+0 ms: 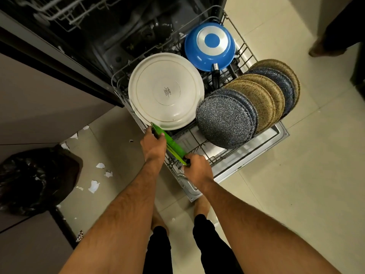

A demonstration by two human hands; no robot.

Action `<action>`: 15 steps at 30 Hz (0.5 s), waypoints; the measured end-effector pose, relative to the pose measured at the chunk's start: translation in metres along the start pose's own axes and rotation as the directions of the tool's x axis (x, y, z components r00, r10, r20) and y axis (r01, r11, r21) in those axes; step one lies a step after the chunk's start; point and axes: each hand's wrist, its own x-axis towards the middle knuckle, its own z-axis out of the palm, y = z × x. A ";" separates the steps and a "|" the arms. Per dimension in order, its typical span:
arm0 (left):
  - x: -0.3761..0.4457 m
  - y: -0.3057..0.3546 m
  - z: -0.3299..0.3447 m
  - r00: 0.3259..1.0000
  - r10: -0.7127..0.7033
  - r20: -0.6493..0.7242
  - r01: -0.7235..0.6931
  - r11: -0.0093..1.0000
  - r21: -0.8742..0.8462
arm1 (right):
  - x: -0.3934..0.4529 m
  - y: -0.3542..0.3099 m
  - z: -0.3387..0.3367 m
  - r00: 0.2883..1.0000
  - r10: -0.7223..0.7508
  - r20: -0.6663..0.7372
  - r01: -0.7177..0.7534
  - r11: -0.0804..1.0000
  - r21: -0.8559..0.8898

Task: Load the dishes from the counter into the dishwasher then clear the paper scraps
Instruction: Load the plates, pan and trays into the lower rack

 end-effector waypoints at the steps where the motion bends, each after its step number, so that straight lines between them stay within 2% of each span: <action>1: -0.002 0.000 -0.002 1.000 0.007 0.007 -0.007 1.000 -0.008 | -0.001 -0.001 -0.001 1.000 -0.001 -0.001 0.001 1.000 -0.006; 7: -0.021 -0.002 -0.024 0.998 0.070 -0.003 -0.070 0.996 -0.058 | -0.020 -0.013 -0.014 0.997 -0.064 -0.037 0.060 0.993 -0.104; 11: -0.047 -0.004 -0.067 0.985 0.170 -0.040 -0.165 0.979 0.117 | -0.046 -0.039 -0.030 0.982 -0.172 -0.084 0.151 0.966 -0.211; 15: -0.078 0.001 -0.132 0.950 0.304 -0.074 -0.274 0.922 0.273 | -0.074 -0.091 -0.054 0.939 -0.314 -0.143 0.257 0.912 -0.319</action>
